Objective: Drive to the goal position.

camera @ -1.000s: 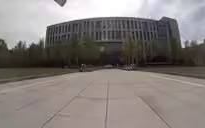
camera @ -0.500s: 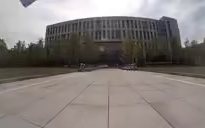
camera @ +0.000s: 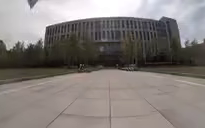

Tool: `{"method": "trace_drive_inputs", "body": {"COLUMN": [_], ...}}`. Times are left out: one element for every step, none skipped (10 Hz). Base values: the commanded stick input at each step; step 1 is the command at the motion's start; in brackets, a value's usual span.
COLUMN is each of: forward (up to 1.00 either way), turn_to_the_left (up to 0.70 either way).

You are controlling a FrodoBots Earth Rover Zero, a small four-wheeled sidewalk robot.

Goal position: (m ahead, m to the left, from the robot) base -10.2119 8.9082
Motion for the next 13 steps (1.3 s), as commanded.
{"method": "trace_drive_inputs", "body": {"forward": [0.70,0.70,0.70,0.70,0.70,0.70,0.70,0.70,0.70,0.70,0.70,0.70,0.70], "turn_to_the_left": [0.00,0.00,0.00,0.00,0.00,0.00,0.00,0.00,0.00,0.00,0.00,0.00,0.00]}}
